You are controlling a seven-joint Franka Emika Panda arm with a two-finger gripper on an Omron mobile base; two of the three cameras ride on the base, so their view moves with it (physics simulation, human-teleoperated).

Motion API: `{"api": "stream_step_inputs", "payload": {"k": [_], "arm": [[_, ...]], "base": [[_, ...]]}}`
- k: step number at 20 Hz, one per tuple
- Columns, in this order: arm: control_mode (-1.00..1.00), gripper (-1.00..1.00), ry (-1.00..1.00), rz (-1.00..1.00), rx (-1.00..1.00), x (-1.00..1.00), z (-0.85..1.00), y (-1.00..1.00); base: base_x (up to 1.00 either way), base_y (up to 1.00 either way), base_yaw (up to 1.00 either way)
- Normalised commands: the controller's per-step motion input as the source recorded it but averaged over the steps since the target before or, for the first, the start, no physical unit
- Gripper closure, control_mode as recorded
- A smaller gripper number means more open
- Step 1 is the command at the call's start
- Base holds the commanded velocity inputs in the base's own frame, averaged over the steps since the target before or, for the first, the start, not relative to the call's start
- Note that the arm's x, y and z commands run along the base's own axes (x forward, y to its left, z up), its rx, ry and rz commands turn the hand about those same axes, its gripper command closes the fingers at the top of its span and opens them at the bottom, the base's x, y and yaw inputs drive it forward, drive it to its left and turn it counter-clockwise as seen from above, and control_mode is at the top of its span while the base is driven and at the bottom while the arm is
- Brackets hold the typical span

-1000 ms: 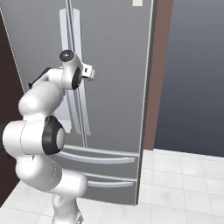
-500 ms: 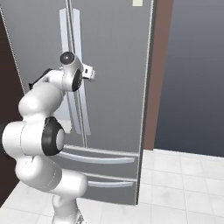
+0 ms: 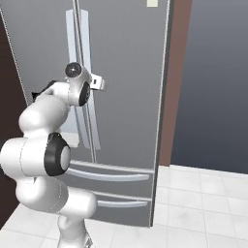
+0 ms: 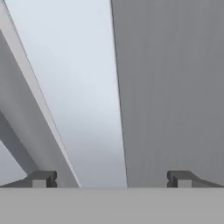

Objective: Retrieve the sausage and cheese from the fridge and place them on the cutting board on the counter.

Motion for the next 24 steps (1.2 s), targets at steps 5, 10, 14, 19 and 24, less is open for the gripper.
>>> {"api": "stream_step_inputs", "payload": {"k": [5,10,14,19,24], "arm": [[-1.0,-1.0,-0.02,0.0,-0.03,0.28,-0.21,0.0],[-1.0,-1.0,0.0,0.0,-0.05,0.74,-0.17,-0.02],[-1.0,-1.0,0.0,0.0,-0.04,0.75,-0.08,-0.01],[-1.0,-1.0,0.0,0.0,-0.03,0.67,-0.03,-0.02],[-1.0,1.0,0.01,0.0,-0.01,0.6,0.05,-0.09]], "base": [[0.0,0.0,0.0],[0.0,0.0,0.0],[0.0,0.0,0.0],[0.0,0.0,0.0],[0.0,0.0,0.0]]}}
